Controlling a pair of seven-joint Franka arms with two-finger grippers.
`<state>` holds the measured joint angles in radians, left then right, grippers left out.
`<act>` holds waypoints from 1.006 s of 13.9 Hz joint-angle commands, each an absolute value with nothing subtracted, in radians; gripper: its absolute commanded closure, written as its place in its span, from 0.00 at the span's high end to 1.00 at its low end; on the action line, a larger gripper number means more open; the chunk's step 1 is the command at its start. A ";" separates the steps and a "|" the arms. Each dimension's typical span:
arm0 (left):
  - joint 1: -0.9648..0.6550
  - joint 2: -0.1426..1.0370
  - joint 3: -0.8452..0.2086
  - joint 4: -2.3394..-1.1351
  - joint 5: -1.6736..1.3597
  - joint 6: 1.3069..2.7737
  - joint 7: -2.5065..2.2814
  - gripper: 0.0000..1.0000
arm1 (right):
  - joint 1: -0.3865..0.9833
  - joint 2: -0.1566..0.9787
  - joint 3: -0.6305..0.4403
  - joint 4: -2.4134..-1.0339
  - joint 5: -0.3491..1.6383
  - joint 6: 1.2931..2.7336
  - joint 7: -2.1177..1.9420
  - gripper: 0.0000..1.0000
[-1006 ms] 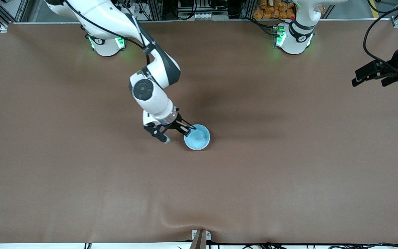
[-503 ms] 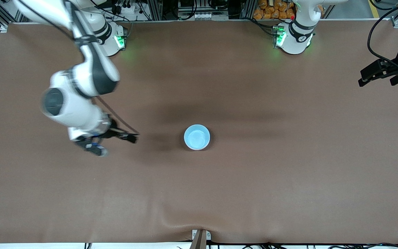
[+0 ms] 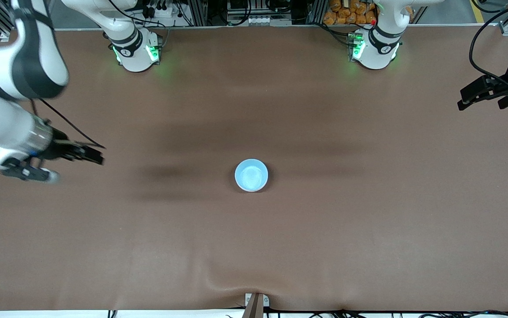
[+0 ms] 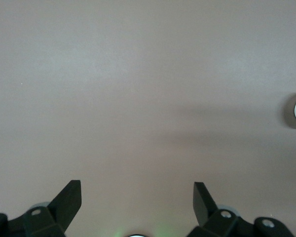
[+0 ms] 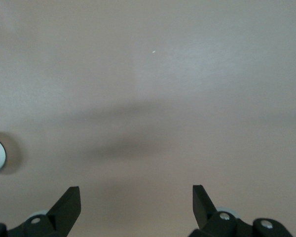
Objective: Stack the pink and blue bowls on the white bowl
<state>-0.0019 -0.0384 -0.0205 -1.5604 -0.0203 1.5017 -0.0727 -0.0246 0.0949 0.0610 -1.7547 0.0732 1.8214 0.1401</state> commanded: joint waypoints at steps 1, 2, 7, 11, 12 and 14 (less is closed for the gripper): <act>0.008 -0.057 -0.021 -1.565 -0.022 1.493 -0.070 1.00 | -0.089 0.029 0.078 -1.728 0.051 1.741 0.026 1.00; 0.008 -0.057 -0.021 -1.566 -0.020 1.493 -0.071 1.00 | -0.098 0.020 0.065 -1.703 0.049 1.706 -0.003 1.00; 0.008 -0.051 -0.025 -1.563 -0.017 1.493 -0.078 1.00 | -0.097 -0.018 0.028 -1.651 0.023 1.574 -0.037 1.00; -0.006 -0.026 -0.025 -1.533 -0.014 1.493 -0.077 1.00 | -0.097 -0.015 0.029 -1.608 0.006 1.539 -0.034 1.00; -0.008 -0.020 -0.026 -1.520 -0.014 1.493 -0.074 1.00 | -0.095 -0.015 0.029 -1.603 -0.001 1.520 -0.032 1.00; -0.005 -0.017 -0.032 -1.522 -0.015 1.493 -0.074 1.00 | -0.095 -0.014 0.031 -1.572 -0.008 1.479 -0.026 1.00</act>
